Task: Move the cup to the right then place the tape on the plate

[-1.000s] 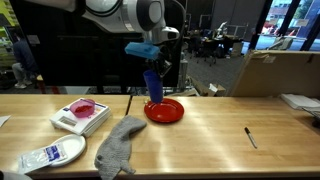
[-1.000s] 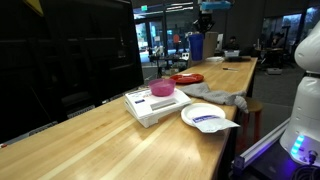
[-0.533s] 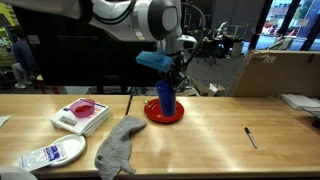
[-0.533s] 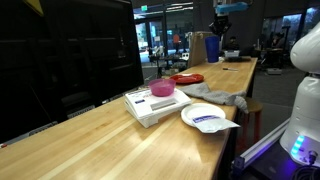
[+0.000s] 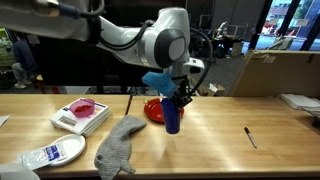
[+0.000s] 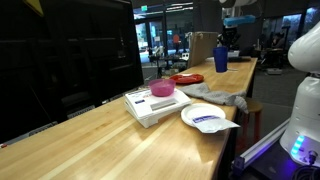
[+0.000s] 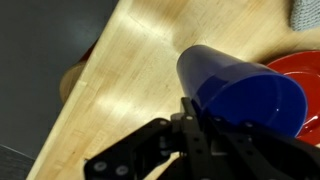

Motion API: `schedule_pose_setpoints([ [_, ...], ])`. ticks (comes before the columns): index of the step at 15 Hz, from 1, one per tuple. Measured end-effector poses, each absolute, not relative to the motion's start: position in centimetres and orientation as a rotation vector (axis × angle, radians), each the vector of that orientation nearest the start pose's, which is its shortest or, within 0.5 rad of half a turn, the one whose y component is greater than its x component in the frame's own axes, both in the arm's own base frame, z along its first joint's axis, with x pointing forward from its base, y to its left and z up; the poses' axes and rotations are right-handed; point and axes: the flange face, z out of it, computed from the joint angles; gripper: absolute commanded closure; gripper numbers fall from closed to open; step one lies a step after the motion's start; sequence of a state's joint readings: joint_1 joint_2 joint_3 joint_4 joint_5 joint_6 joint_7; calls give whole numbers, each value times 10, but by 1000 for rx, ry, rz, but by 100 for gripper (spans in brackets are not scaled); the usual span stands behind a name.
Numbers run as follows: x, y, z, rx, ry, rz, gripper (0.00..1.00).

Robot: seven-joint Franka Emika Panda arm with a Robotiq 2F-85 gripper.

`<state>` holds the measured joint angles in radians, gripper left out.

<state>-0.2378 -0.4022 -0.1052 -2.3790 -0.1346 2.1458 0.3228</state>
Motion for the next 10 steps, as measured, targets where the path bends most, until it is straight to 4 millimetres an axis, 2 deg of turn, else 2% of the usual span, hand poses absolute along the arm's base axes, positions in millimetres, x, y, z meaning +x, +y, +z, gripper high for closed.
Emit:
schedule_pose_setpoints([
  [4,411,-160,478,-2986,971,-341,98],
  [10,404,-156,451,-2978,953,-312,98],
])
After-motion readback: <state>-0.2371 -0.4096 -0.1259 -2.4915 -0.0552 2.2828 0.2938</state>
